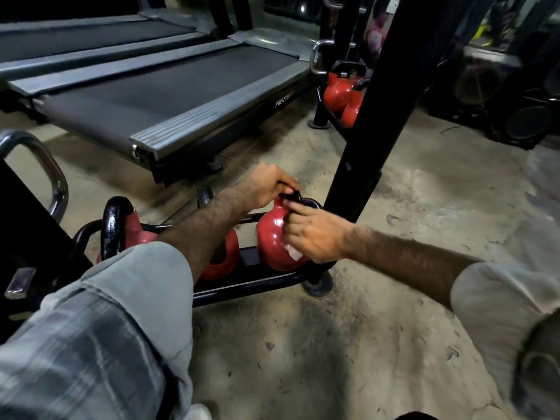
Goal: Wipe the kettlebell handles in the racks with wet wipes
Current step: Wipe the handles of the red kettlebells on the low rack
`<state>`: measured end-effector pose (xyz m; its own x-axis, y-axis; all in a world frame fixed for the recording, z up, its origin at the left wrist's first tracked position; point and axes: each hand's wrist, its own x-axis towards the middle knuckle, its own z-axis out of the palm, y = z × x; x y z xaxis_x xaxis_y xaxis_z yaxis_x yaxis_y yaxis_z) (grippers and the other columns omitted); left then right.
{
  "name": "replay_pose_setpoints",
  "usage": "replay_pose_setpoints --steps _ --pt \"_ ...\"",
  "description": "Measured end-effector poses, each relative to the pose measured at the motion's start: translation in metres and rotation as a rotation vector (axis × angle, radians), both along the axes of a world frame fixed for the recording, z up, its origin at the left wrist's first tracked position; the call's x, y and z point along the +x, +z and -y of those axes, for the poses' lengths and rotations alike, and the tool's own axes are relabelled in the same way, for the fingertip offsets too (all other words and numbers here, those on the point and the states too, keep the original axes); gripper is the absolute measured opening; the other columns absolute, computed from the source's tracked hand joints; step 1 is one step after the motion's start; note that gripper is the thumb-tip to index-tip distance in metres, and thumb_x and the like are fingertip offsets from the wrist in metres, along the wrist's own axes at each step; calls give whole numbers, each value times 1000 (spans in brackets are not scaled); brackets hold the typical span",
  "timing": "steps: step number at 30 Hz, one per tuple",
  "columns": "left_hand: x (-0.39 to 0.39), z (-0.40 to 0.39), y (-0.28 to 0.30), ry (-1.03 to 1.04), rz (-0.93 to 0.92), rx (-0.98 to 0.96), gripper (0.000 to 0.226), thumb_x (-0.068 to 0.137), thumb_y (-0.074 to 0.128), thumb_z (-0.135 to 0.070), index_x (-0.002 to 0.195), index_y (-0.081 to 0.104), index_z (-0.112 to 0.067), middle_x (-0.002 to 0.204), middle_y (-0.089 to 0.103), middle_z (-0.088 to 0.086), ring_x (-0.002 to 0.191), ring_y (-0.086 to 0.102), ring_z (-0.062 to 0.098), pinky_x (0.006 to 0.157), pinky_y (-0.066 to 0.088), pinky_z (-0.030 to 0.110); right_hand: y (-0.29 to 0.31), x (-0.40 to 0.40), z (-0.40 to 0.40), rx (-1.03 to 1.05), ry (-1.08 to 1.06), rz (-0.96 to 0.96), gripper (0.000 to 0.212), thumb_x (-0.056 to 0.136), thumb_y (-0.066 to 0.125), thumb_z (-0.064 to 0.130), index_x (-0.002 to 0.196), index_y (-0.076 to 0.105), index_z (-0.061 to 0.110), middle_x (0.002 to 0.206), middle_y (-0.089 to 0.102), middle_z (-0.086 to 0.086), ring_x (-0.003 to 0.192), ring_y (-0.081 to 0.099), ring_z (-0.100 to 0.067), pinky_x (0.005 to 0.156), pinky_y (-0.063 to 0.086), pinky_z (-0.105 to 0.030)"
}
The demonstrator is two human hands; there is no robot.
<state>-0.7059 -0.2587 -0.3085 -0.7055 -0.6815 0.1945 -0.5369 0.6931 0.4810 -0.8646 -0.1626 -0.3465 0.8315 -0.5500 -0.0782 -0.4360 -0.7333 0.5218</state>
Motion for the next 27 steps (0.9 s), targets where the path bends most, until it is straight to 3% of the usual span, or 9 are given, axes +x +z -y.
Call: replay_pose_setpoints --steps 5,7,10,13,15,17,20,24,27 --pt "2 5 -6 -21 -25 21 31 91 54 -1 112 71 -17 123 65 0 119 58 11 99 39 12 8 -5 5 12 42 5 24 89 46 18 102 65 13 96 66 -4 101 58 -28 117 19 -56" --pt "2 6 -6 -33 -46 50 31 91 54 0 113 70 -15 123 65 2 118 58 12 102 43 21 9 -5 8 -32 20 124 21 93 45 17 99 64 11 95 65 -7 103 59 -30 117 21 -56" --pt "1 5 -6 -50 -39 44 26 91 58 -7 114 69 -15 125 64 1 118 58 11 101 40 16 -18 -12 -8 -108 -44 340 23 89 51 8 105 67 8 113 67 -12 122 56 -33 115 30 -53" --pt "0 6 -5 -47 -31 53 24 88 64 -14 112 70 -16 124 65 0 118 57 9 102 38 15 -50 -7 -38 -86 -190 822 35 93 50 2 126 62 0 140 55 -14 136 46 -29 112 38 -45" --pt "-2 5 -6 -20 -59 80 23 86 67 -15 109 72 -15 121 66 1 118 58 10 105 39 21 -56 14 -55 -7 -471 1255 38 99 47 6 135 56 2 143 51 -10 135 47 -19 114 37 -31" --pt "-3 4 -7 5 -79 92 23 83 71 -15 106 73 -15 118 68 1 117 59 10 105 39 19 -51 35 -58 108 -877 1604 35 101 48 16 133 59 10 132 62 -7 123 55 -14 105 39 -20" --pt "-2 3 -6 19 -76 98 24 82 72 -15 105 73 -16 117 68 0 115 59 6 97 35 4 -28 51 -39 296 -1332 1852 38 103 42 34 116 67 9 114 68 -12 111 59 -27 90 42 -30" --pt "-1 6 -11 51 -104 103 22 82 73 -16 104 74 -19 114 70 -4 113 58 1 91 31 -5 -11 31 3 764 -1360 2284 35 95 53 30 73 72 11 75 69 -6 83 66 -32 73 54 -26" --pt "-3 7 -12 53 -117 104 21 80 74 -15 101 75 -19 111 71 -2 113 60 4 103 38 12 -30 17 14 877 -1269 2166 23 82 52 21 70 64 5 70 65 -14 62 65 -29 61 54 -35"
